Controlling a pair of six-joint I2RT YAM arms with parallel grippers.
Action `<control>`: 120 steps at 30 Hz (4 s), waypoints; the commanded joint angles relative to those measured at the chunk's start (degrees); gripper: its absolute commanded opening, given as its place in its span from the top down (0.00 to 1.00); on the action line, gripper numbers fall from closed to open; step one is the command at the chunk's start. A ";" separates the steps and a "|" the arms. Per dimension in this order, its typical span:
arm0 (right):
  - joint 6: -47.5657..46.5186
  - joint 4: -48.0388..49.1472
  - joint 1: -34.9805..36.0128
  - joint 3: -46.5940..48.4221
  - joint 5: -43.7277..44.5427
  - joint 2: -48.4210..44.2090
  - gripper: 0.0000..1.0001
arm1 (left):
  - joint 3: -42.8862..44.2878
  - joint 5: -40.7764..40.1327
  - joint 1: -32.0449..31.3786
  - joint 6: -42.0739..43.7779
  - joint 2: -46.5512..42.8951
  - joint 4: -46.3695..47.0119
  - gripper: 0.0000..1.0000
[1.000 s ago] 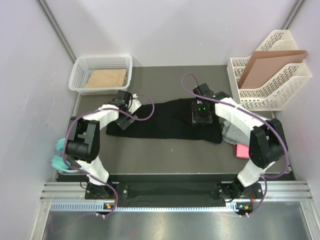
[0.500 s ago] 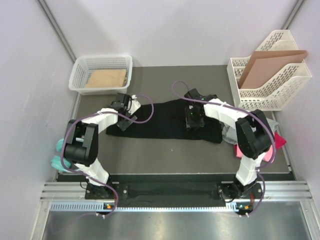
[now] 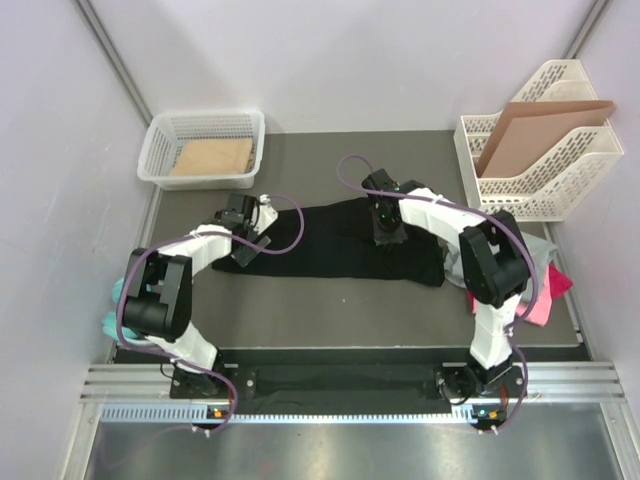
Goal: Fold and stack the t-shirts
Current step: Fold the other side of the tshirt into a rectangle
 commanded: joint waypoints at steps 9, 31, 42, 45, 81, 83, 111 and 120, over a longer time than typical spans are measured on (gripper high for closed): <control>-3.46 -4.83 -3.51 20.22 3.82 11.10 0.85 | -10.37 -1.53 1.26 1.89 -6.88 -0.96 0.03; -4.87 -0.01 2.55 0.12 5.57 -6.64 0.62 | 3.86 8.66 1.70 -3.46 -8.99 -14.31 0.03; -3.90 1.32 3.69 -1.82 6.10 -3.47 0.63 | -0.88 4.97 1.70 -1.89 -4.34 -9.23 0.03; -3.99 1.58 3.69 -1.74 5.93 -2.77 0.63 | -2.37 3.83 1.70 -2.06 -3.10 -7.91 0.03; -9.17 -6.24 0.88 27.96 12.52 16.21 0.92 | -13.71 -0.04 5.13 3.83 -8.02 -4.12 0.03; -9.70 -8.16 0.36 32.60 12.87 18.93 0.67 | -13.97 0.05 5.22 4.00 -8.46 -4.47 0.03; 2.78 2.28 -3.78 3.46 3.65 -2.77 0.18 | -5.73 10.31 18.04 1.11 -12.24 -9.82 0.01; 3.84 7.99 -3.60 -2.17 2.59 -2.06 0.21 | 14.21 24.82 19.46 -9.97 -0.82 -22.66 0.01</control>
